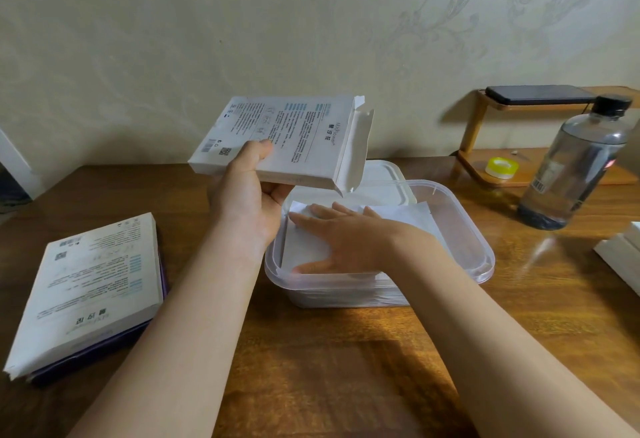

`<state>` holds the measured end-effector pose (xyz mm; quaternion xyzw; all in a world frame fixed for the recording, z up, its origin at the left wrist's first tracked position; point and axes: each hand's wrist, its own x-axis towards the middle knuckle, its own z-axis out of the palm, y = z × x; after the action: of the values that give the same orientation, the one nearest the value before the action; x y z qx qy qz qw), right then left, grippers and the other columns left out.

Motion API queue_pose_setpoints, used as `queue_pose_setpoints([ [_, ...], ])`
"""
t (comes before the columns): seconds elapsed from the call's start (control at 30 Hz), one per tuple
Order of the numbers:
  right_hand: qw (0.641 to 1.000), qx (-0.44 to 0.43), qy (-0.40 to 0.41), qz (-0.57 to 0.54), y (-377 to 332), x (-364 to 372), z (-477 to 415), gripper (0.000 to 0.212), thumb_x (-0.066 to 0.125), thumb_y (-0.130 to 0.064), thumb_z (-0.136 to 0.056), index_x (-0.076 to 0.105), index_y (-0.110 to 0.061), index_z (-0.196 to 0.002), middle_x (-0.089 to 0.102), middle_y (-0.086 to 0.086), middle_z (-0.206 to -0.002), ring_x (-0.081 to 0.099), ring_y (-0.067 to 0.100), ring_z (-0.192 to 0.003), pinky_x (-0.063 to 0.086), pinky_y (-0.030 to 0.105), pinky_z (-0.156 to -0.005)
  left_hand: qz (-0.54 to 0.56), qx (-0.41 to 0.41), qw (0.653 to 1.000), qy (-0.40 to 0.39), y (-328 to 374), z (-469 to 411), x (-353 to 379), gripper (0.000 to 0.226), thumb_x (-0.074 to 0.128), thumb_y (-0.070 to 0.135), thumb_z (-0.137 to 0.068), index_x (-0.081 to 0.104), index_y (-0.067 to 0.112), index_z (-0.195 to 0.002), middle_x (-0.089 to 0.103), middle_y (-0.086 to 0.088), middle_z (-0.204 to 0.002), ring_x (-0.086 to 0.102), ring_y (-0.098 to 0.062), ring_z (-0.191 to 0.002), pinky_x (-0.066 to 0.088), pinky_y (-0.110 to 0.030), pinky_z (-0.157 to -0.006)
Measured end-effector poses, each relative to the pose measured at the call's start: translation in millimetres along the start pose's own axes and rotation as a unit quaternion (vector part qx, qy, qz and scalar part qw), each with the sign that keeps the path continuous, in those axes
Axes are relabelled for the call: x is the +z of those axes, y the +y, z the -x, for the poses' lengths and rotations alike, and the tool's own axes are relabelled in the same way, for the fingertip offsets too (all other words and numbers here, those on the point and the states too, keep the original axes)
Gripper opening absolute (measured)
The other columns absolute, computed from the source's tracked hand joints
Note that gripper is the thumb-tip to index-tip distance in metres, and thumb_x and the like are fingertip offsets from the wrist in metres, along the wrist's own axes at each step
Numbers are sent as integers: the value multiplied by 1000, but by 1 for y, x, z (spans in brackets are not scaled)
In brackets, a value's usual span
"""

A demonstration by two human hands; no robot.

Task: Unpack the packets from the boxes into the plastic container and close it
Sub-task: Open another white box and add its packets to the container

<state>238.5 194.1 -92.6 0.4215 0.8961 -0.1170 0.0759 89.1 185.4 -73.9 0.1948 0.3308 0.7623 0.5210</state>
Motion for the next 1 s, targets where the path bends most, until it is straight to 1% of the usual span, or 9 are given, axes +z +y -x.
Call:
queue_pose_setpoints([
  [0.13, 998, 39, -19, -54, 17, -20, 19, 108, 55, -83, -73, -6, -47, -155, -5, -9, -167, -2, 20, -154, 11, 55, -123, -3, -8, 1000, -12, 1, 3, 3, 40, 66, 6, -93, 60, 16, -132, 77, -11, -114, 77, -25, -98, 60, -28, -60],
  [0.23, 997, 62, -55, 3, 23, -11, 19, 102, 45, -86, -74, -11, -51, -153, -7, -6, -168, -1, 30, -154, 13, 61, -121, -4, -12, 1000, -10, -1, 4, 6, 40, 66, 5, -92, 62, 15, -131, 77, -11, -114, 77, -24, -94, 59, -27, -57],
  [0.47, 997, 47, -39, 36, 30, 4, 8, 100, 38, -92, -71, -6, -53, -152, 13, -5, -164, 20, 31, -149, 21, 62, -115, -9, -37, 999, -21, -5, 10, 12, 39, 66, 5, -92, 64, 15, -129, 77, -10, -112, 78, -22, -91, 58, -26, -56],
  [0.57, 998, 55, -5, -9, 23, -3, 20, 97, 48, -83, -78, 4, -47, -155, 16, -7, -164, 21, 26, -150, 19, 54, -118, 10, -65, 997, -34, -5, 16, 17, 29, 64, 5, -94, 66, 12, -121, 79, -7, -98, 78, -18, -83, 57, -23, -54],
  [0.63, 989, 68, 59, -121, 24, -11, 37, 94, 60, -73, -80, 20, -37, -157, 27, -7, -162, 30, 20, -146, 26, 43, -117, 13, -99, 994, -44, -3, 23, 23, 11, 62, 8, -96, 68, 12, -105, 79, -3, -80, 76, -11, -67, 54, -19, -49],
  [0.73, 921, 69, 189, -333, 38, -21, 69, 66, 71, -55, -84, 54, -26, -140, 60, -6, -138, 58, 14, -124, 49, 34, -102, 1, -139, 988, -64, 0, 29, 30, 9, 61, 14, -98, 65, 12, -90, 72, 1, -64, 66, -5, -48, 48, -15, -40],
  [0.83, 783, 87, 294, -541, 57, -38, 107, 23, 60, -23, -99, 68, -10, -117, 74, 11, -109, 71, 27, -100, 56, 44, -93, -33, -157, 983, -91, -3, 36, 37, 8, 59, 19, -100, 63, 13, -96, 65, 3, -67, 54, -4, -47, 43, -14, -38],
  [0.93, 648, 113, 332, -676, 72, -61, 149, 29, 49, -27, -103, 65, -4, -111, 73, 22, -98, 71, 37, -88, 55, 54, -92, -66, -170, 976, -123, -13, 54, 54, 8, 60, 19, -99, 65, 13, -100, 67, 2, -76, 57, -5, -59, 46, -14, -42],
  [1.0, 622, 131, 330, -698, 84, -73, 179, 38, 50, -39, -100, 62, -6, -114, 72, 19, -96, 71, 35, -84, 60, 48, -80, -73, -191, 967, -152, -25, 73, 74, 13, 61, 16, -99, 68, 9, -107, 76, -3, -84, 71, -9, -66, 55, -18, -49],
])
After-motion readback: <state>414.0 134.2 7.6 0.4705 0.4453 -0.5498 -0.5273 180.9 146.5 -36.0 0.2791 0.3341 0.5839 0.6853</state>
